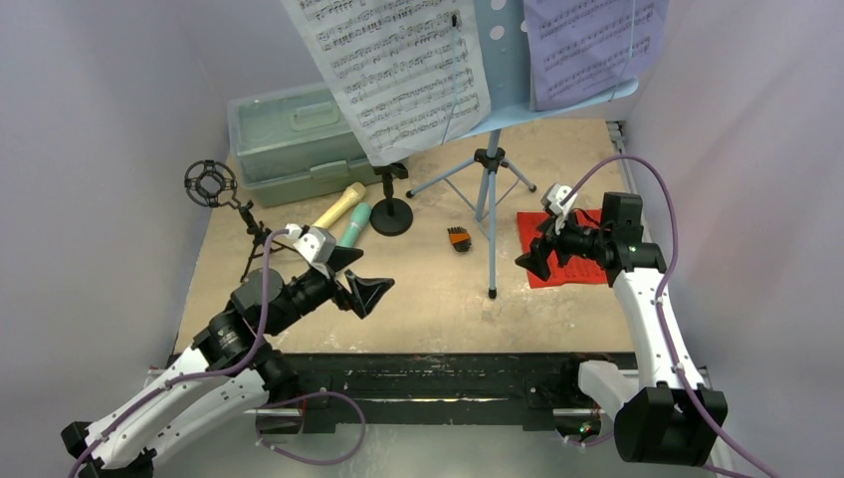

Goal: Pack up the instrument practice props
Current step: Place the sheet music at the center of the board, then pick up the sheet music from the music stand.

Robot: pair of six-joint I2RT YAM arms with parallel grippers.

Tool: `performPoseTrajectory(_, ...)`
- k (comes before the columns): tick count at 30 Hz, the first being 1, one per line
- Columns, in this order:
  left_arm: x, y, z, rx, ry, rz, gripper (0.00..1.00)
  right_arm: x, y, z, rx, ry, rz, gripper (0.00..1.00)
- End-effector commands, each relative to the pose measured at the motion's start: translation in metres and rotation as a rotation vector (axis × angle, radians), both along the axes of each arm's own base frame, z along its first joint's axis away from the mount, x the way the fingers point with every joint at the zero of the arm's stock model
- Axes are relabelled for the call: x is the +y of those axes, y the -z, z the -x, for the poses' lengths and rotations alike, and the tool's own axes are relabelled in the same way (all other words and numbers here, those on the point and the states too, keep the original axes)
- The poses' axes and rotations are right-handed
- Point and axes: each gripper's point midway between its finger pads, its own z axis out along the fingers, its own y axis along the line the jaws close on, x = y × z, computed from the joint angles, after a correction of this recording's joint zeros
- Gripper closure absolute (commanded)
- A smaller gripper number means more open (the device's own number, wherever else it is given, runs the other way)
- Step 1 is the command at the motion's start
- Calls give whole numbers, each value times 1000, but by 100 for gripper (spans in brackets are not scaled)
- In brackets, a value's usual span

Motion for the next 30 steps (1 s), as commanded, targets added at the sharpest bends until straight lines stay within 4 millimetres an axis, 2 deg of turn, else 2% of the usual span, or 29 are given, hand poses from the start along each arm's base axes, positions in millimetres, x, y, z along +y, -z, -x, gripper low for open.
performPoseTrajectory(1,-2,-56,9,-63,38,141,0,5,-8,6,-31,-43,-17,1)
performPoseTrajectory(13,-3,-104,6,-135,35,200,0,7,-11,10,-41,-59,-20,1)
performPoseTrajectory(30,-6,-123,8,-148,50,257,0,7,-11,11,-37,-67,-20,1)
